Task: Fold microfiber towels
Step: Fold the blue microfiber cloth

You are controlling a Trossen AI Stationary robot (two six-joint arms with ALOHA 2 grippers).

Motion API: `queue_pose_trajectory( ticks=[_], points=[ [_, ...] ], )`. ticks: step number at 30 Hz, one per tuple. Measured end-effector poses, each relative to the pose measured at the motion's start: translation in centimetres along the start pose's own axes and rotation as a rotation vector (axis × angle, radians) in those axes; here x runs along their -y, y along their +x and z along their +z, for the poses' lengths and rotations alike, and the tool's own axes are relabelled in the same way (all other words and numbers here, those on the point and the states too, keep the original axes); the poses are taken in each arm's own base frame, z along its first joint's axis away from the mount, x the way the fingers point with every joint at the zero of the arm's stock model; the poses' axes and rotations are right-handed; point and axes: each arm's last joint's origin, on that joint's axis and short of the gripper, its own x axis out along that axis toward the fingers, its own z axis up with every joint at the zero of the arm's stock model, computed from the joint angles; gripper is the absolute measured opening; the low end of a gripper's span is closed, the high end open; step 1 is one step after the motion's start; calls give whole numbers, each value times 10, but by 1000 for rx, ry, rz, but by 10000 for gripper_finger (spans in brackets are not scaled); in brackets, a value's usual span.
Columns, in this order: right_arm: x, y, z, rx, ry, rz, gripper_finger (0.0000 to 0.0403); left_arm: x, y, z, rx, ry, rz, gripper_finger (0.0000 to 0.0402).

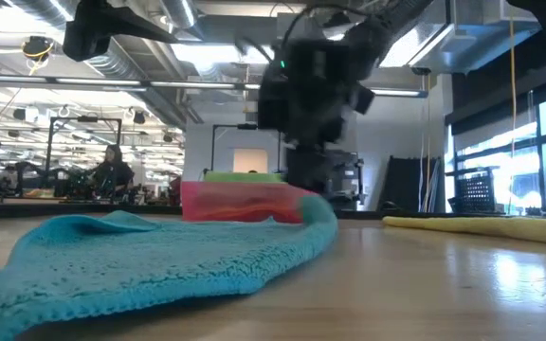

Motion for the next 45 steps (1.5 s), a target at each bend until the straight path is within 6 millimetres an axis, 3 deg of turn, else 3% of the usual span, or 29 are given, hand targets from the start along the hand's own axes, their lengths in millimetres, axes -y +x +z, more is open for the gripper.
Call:
queue_pose_trajectory(
  ticks=[4,7,14,21,28,34,41,45],
  points=[
    [-9,-6,21,117,-52,-77,213,0,0,0,0,9,0,214],
    [-11,-14,25,103,-31,-138,213,0,0,0,-12,9,-4,214],
    [9,-40,-16,-302,50,-594,213,1,-1,-2,-22,13,-10,214],
    [35,-35,-30,-204,197,-380,213,0,-1,-1,0,30,-2,214],
    [41,-21,-42,-161,261,-116,213,0,-1,-1,-1,11,-3,214],
    [37,-11,-40,-136,231,-104,213,0,-1,-1,0,9,-3,214],
    [31,-15,-28,-113,204,-249,213,0,-1,-1,-1,3,-3,214],
    [25,-14,-22,-92,247,-98,213,0,-1,-1,-1,4,-3,214]
  ],
)
